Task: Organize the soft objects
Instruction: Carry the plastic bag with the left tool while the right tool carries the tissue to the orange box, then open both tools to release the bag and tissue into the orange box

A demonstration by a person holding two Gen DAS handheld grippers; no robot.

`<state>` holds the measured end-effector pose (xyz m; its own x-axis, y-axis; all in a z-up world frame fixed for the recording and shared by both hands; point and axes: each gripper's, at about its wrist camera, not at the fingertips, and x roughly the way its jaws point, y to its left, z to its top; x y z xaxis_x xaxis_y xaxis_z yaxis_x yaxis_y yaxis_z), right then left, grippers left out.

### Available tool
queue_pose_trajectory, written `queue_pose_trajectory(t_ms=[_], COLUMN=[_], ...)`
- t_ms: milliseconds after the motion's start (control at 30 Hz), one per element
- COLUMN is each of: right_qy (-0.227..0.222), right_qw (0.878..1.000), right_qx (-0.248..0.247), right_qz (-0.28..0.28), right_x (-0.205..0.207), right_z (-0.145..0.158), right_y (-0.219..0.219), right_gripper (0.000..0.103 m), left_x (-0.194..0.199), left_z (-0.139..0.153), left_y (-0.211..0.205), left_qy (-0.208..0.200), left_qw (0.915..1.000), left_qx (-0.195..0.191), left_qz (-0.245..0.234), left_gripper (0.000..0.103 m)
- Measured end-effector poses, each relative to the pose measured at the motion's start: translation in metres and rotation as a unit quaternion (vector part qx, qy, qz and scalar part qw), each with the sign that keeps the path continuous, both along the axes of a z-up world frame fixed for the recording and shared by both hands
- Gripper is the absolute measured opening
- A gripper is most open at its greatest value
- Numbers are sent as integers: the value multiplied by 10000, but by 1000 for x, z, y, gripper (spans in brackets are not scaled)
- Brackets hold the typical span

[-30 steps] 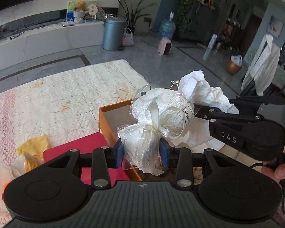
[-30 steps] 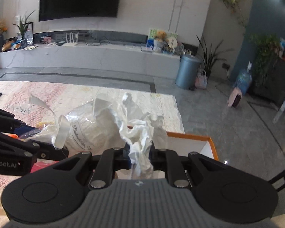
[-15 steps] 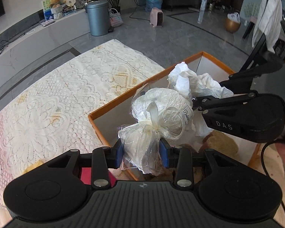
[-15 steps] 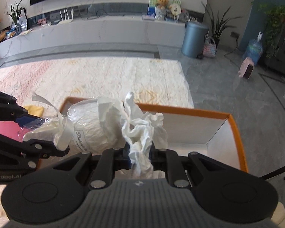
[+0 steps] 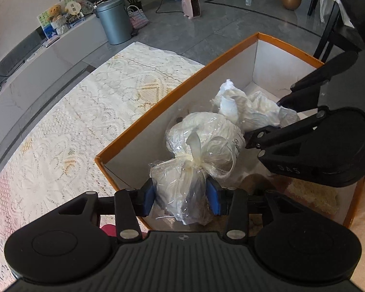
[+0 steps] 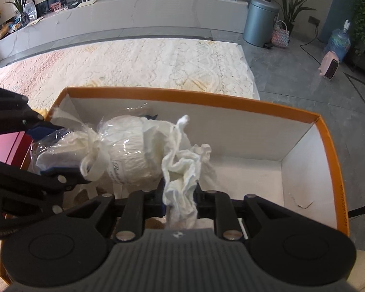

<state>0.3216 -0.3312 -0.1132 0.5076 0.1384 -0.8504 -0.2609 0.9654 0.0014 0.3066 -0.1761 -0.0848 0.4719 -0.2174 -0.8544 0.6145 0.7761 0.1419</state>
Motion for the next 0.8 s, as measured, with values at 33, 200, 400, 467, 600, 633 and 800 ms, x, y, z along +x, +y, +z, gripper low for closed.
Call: queue_pose_trajectory(t_ms=[33, 200, 400, 467, 600, 633, 800], right_qy=[25, 83, -24, -84, -136, -133, -206], right_qw=[10000, 9999, 9991, 9989, 9990, 9990, 9986], right_qx=[-4, -87, -299, -356, -376, -370, -451], right_qz=[17, 112, 296, 306, 219, 212, 164], right_x=[0, -4, -11, -13, -18, -20, -36], right_z=[-1, 0, 12, 19, 30, 32, 39], right_y=[0, 1, 6, 6, 3, 3, 6], right_gripper=[19, 36, 57, 64, 76, 76, 83], left_x=[-1, -8, -21, -25, -32, -34, -45], left_z=[-1, 0, 18, 25, 35, 37, 46], left_y=[-1, 1, 1, 3, 9, 10, 21], left_qy=[-30, -177, -581, -666, -797, -834, -946], left_qw=[10000, 9996, 9976, 9970, 9961, 9958, 9946], left_qx=[33, 5, -30, -83, -218, -266, -415], left_qz=[-59, -206, -372, -391, -304, -270, -42], left_gripper=[55, 71, 81, 82, 82, 82, 82])
